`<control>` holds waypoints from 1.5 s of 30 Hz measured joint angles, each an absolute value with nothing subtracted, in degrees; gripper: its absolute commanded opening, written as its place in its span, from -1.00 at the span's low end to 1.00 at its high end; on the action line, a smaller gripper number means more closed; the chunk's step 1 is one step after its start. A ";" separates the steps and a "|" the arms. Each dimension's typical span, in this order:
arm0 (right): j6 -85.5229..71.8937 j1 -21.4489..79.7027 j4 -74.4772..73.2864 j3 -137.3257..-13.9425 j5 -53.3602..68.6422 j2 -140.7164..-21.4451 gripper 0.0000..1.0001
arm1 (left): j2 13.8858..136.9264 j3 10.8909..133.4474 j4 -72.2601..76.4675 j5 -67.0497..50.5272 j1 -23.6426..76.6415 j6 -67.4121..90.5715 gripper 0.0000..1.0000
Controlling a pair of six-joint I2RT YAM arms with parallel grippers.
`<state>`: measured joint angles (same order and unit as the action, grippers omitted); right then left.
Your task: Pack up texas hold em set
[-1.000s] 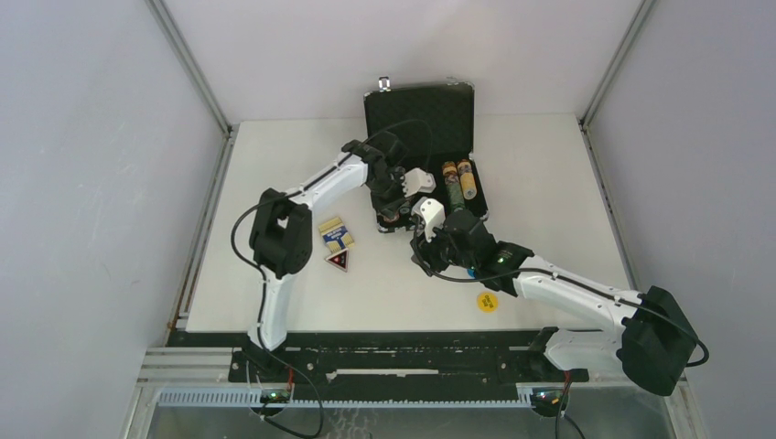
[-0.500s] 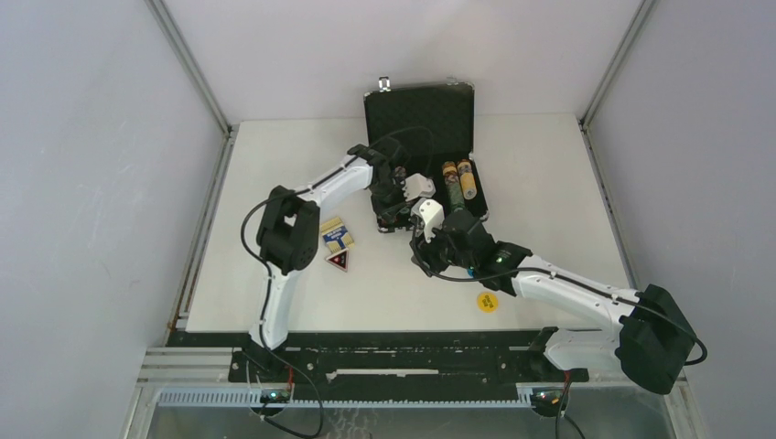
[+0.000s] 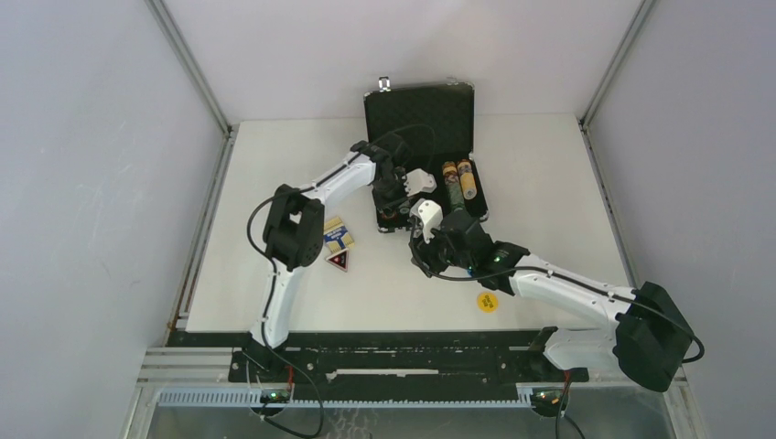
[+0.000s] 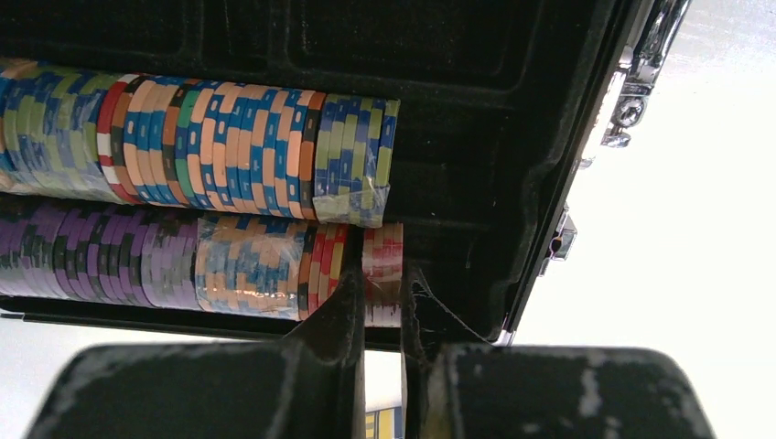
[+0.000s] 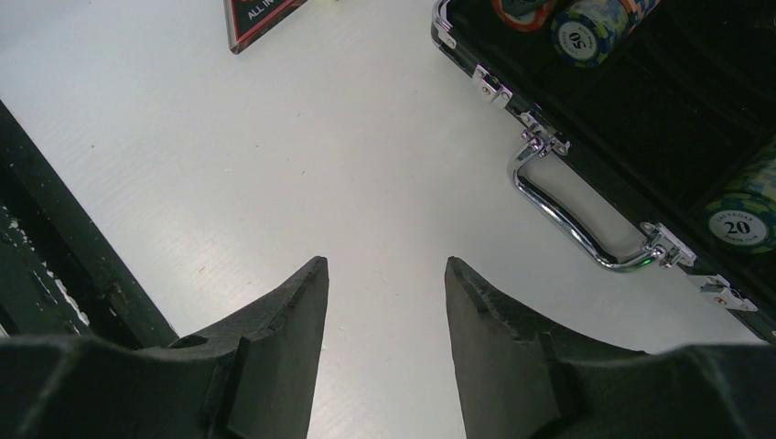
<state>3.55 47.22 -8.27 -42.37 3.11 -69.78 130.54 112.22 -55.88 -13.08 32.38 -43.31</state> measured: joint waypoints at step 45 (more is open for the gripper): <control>0.86 47.09 -7.01 -42.37 1.19 -70.85 0.33 | 111.72 100.75 -40.47 3.49 33.56 -28.25 -0.41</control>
<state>0.86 47.09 -7.01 -42.37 1.19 -70.85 111.72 100.75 -40.47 3.49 33.56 -28.25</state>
